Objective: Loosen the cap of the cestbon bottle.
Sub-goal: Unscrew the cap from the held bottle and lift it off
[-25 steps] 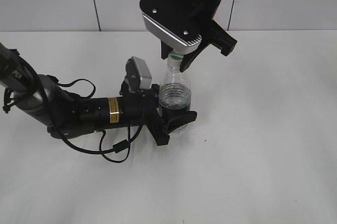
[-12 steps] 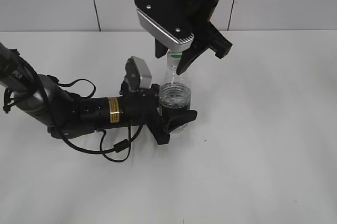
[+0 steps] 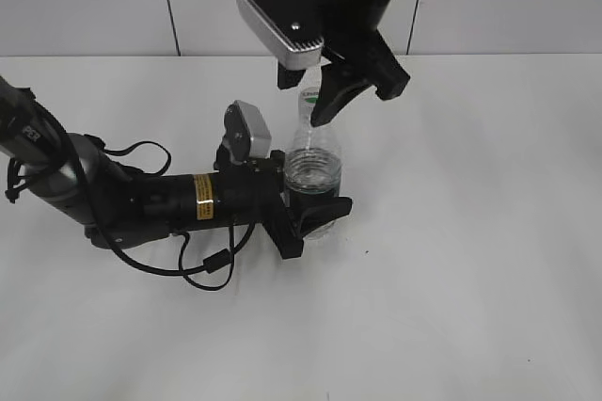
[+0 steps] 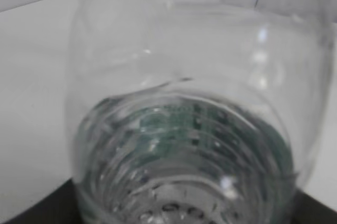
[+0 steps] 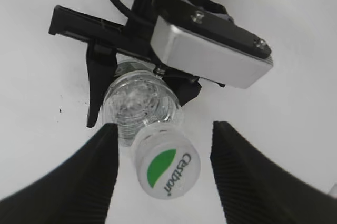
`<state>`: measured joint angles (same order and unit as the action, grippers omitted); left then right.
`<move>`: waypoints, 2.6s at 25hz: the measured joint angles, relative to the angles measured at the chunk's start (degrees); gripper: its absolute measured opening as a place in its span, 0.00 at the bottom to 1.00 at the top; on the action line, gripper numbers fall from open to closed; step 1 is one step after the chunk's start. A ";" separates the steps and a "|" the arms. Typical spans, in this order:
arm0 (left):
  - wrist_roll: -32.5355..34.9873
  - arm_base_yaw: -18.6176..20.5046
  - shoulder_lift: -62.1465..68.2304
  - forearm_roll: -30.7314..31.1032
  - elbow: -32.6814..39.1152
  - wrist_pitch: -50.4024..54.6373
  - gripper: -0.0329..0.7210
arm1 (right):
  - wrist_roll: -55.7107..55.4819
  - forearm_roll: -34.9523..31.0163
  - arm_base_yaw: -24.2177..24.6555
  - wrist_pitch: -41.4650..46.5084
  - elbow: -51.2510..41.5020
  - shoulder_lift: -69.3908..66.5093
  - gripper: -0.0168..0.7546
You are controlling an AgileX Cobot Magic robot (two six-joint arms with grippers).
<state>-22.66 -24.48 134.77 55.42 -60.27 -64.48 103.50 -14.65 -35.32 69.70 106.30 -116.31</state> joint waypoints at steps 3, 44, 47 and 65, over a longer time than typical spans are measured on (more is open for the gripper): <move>0.00 0.00 0.00 -0.02 0.00 0.02 0.58 | -4.64 -0.20 0.00 0.00 0.00 1.28 0.58; 0.00 0.00 0.00 -0.06 0.00 0.06 0.58 | -131.40 6.94 0.00 0.14 2.64 1.82 0.58; 0.00 0.00 0.00 -0.06 0.00 0.06 0.58 | -131.95 6.94 0.00 0.14 2.64 1.10 0.58; 0.00 0.00 0.00 -0.06 0.00 0.08 0.58 | -132.08 4.97 0.00 0.14 0.72 -0.35 0.58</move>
<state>-22.66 -24.48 134.77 55.35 -60.27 -64.39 -28.58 -9.68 -35.32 69.84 107.02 -116.66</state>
